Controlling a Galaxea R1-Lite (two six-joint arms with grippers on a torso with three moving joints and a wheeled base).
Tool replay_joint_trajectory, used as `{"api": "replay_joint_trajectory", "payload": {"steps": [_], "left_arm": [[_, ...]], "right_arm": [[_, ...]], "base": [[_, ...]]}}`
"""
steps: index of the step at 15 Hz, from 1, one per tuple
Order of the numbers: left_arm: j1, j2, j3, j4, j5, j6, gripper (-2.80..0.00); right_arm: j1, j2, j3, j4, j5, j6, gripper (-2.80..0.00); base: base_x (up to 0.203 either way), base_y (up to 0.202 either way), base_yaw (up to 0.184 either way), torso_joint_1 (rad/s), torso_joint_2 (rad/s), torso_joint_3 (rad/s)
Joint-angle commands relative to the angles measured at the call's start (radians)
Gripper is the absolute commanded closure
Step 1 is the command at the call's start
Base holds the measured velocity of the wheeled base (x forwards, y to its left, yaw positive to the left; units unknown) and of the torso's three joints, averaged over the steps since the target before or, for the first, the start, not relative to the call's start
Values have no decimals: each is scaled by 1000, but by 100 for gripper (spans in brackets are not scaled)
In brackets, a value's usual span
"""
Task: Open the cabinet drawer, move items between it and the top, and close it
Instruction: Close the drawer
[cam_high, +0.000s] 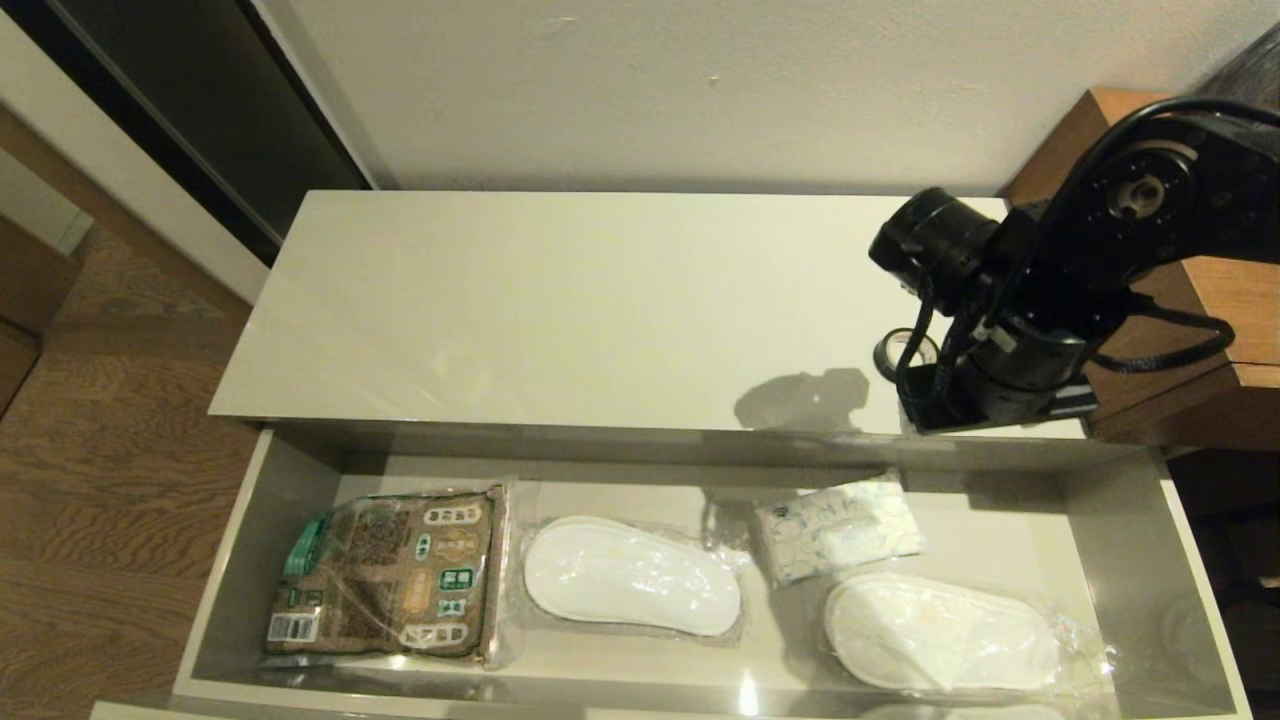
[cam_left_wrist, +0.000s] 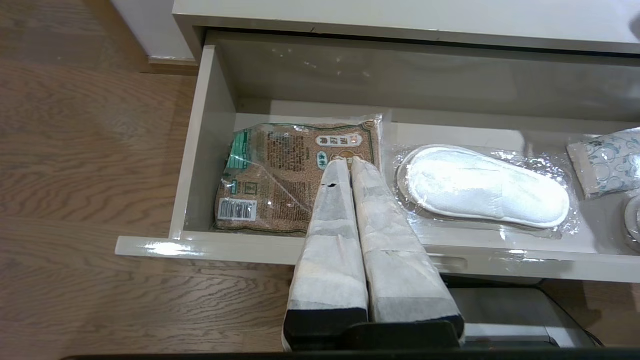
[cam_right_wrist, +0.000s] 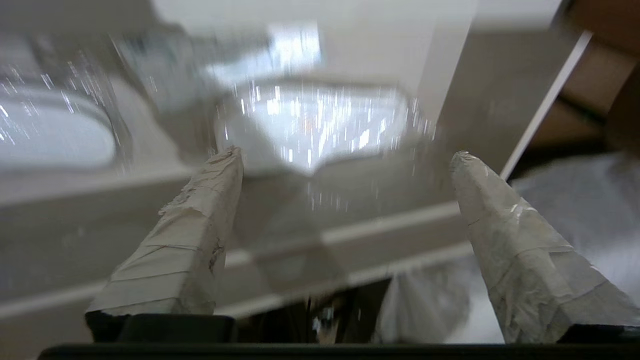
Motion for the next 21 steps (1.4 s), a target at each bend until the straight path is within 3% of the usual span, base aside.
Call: {"api": "replay_joint_trajectory", "payload": {"steps": [1, 7, 9, 12, 16, 21], "left_arm": [[-1, 2, 0, -2, 0, -1, 0], [-1, 2, 0, 0, 0, -1, 0], [-1, 2, 0, 0, 0, -1, 0], [-1, 2, 0, 0, 0, -1, 0], [-1, 2, 0, -1, 0, -1, 0], [-1, 2, 0, -2, 0, -1, 0]], "right_arm": [[29, -36, 147, 25, 22, 101, 0], [103, -110, 684, -220, 68, 200, 0], [153, -168, 802, -277, 73, 247, 0], [241, -224, 885, -283, 78, 361, 0], [297, -221, 947, -293, 115, 462, 0], [305, -231, 1058, -494, 194, 518, 0]], "base": [[0, 0, 0, 0, 0, 0], [0, 0, 0, 0, 0, 0], [0, 0, 0, 0, 0, 0], [0, 0, 0, 0, 0, 0], [0, 0, 0, 0, 0, 0], [0, 0, 0, 0, 0, 0]]}}
